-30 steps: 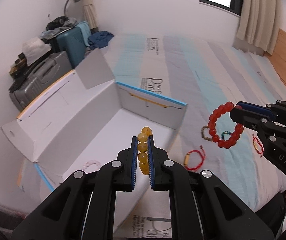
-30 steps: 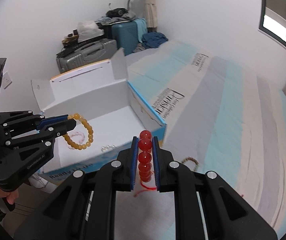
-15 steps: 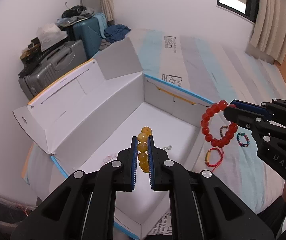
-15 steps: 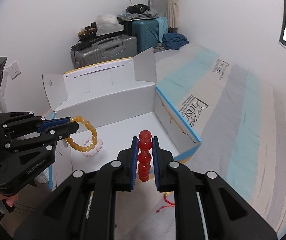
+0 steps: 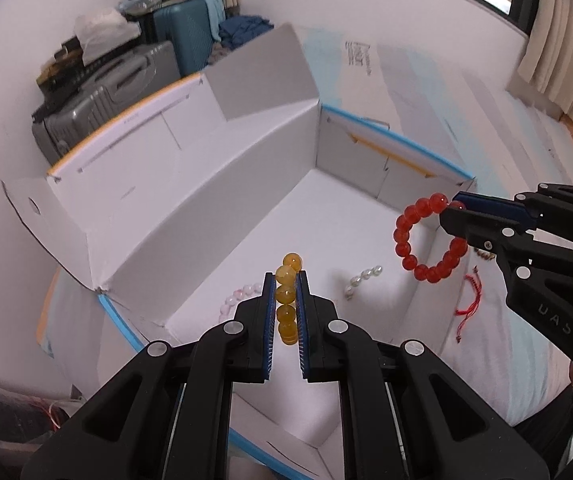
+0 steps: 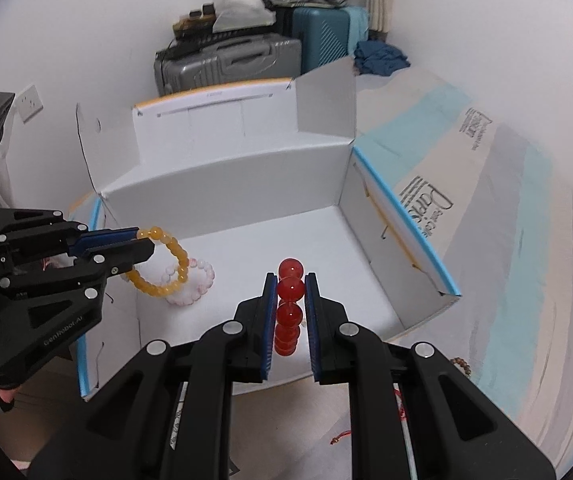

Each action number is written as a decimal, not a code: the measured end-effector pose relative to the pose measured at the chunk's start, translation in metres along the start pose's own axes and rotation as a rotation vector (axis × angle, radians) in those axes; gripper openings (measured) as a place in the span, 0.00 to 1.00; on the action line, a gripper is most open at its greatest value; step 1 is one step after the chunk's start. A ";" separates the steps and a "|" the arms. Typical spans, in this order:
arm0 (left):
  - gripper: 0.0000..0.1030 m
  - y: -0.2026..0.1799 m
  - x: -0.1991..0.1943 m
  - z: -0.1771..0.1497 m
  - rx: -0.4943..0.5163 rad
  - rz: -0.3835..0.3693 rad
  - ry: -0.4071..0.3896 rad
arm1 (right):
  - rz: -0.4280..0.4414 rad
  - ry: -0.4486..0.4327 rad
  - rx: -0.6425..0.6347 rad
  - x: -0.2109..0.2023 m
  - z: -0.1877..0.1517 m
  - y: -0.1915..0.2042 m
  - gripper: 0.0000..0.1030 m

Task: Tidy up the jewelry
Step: 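Open both tools to drop the red and yellow bracelets into the box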

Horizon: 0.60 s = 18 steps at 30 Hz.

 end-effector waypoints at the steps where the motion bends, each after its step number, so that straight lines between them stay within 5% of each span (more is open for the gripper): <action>1: 0.08 0.001 0.004 -0.001 0.002 0.004 0.009 | 0.006 0.009 -0.005 0.004 0.000 0.001 0.13; 18: 0.08 0.017 0.076 -0.022 0.054 0.019 0.249 | 0.138 0.231 -0.098 0.077 -0.017 0.023 0.13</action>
Point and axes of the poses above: each gripper's, at about its wrist camera, not at the fingertips, and x roughly the way its jaws point, y to its left, z to its top, the point moved 6 cm from there along x, roughly the way its jaws point, and after that the axes turned 12 degrees about -x, right-handed, at the moved point
